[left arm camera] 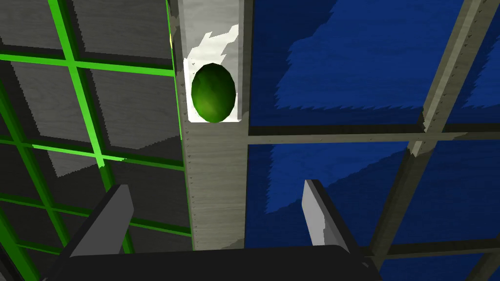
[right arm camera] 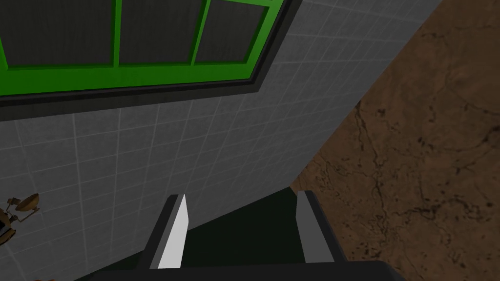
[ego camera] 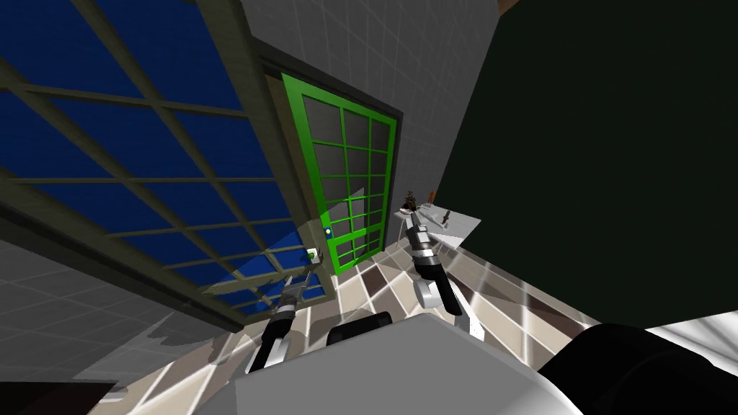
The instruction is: Pull the door open
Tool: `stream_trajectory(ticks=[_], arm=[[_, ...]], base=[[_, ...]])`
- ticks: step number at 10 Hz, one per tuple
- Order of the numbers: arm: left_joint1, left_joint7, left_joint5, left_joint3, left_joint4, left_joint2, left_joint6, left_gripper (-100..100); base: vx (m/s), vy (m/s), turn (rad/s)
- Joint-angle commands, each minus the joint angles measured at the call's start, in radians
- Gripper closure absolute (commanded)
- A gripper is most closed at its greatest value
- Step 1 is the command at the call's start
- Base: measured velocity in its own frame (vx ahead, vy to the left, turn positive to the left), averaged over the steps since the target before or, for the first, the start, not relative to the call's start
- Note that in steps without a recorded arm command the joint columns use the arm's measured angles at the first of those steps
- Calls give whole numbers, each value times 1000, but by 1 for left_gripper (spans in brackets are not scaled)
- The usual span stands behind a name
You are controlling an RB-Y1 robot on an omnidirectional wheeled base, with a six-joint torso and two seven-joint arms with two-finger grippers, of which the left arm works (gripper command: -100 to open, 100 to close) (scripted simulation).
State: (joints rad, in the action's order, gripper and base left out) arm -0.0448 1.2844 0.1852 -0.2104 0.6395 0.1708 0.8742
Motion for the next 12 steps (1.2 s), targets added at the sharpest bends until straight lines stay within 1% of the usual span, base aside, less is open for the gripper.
stream_trajectory(ticks=[1, 6, 7, 8, 12], arm=[[16, -8, -4, -5, 21, 6, -3, -100], [34, -23, -29, -38, 2, 38, 27, -100], [29, -22, -27, -34, 1, 36, 24, -100], [29, -22, -27, -34, 1, 36, 24, 100], [29, -22, -27, -34, 1, 36, 24, 100]], base=[[193, -31, -96], [195, -12, -104], [98, 2, -13], [-16, 0, 13], [-22, 2, -1]])
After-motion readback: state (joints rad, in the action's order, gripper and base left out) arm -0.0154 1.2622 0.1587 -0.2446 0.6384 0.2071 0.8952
